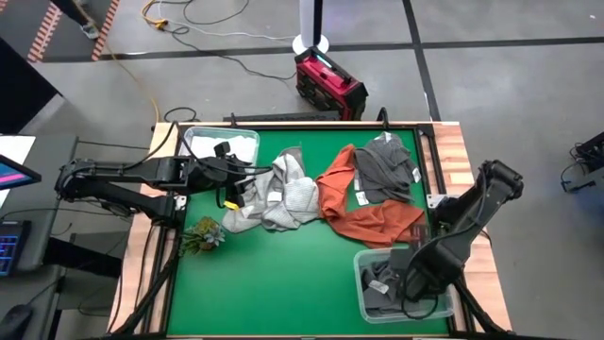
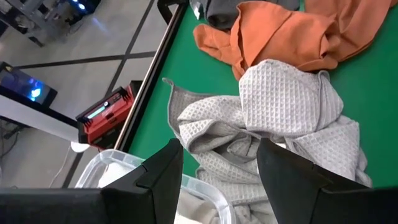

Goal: Sort towels by color in basket
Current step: Put the dark gray towel into the bottom transparent bin

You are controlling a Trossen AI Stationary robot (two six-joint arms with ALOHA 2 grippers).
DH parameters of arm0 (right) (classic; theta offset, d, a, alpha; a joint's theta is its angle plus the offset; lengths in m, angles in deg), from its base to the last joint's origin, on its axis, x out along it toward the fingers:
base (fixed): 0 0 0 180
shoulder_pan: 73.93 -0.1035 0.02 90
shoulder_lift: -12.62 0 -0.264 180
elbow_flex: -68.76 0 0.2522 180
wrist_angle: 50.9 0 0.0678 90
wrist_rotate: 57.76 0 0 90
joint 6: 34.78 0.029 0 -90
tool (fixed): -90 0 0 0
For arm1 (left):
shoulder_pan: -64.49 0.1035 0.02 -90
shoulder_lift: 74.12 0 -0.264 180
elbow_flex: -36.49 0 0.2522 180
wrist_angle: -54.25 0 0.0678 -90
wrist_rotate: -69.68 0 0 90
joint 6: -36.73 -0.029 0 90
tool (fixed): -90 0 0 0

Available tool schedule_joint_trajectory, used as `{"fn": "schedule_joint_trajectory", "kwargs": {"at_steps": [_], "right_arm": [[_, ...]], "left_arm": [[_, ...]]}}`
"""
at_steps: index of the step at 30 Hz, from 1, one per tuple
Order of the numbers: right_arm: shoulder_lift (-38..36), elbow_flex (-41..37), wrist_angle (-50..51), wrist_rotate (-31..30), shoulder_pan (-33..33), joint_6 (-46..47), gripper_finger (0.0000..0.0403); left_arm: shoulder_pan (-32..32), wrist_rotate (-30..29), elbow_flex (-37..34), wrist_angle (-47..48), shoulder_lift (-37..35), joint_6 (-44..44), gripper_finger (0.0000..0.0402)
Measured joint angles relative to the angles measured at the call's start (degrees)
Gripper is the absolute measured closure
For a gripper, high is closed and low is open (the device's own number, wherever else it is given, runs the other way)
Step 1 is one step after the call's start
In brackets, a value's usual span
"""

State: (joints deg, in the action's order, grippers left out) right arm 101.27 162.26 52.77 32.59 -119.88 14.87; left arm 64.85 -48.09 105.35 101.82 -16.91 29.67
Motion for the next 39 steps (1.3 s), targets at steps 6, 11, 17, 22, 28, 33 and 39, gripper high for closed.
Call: {"fn": "schedule_joint_trajectory", "kwargs": {"at_steps": [6,11,17,22,28,33,39], "right_arm": [[-0.6,-4.7,-0.1,2.6,-0.6,-3.8,0.0218],[-0.3,-6.8,0.2,3.0,-3.5,-10.4,0.0228],[4.0,-9.0,0.1,-0.6,-7.2,-14.3,0.0265],[8.2,-9.5,0.2,0.7,-8.4,-17.6,0.0353],[9.8,-6.7,0.0,2.8,-7.4,-19.3,0.0385],[8.0,0.6,0.1,2.0,-4.7,-16.5,0.0388],[6.0,8.6,-1.4,0.0,-2.4,-9.0,0.0387]], "left_arm": [[0.0,0.0,0.0,-0.1,0.0,-0.6,0.0205],[0.0,0.0,0.0,0.2,0.0,-0.5,0.0205],[0.0,0.0,0.0,0.2,0.0,-0.5,0.0205],[0.0,0.0,0.0,0.2,0.0,-0.5,0.0205],[0.0,-0.1,0.0,0.1,0.0,-0.5,0.0205],[0.0,-0.1,0.0,0.1,0.0,-0.5,0.0205],[0.0,-0.1,0.0,0.0,0.0,-0.5,0.0205]]}}
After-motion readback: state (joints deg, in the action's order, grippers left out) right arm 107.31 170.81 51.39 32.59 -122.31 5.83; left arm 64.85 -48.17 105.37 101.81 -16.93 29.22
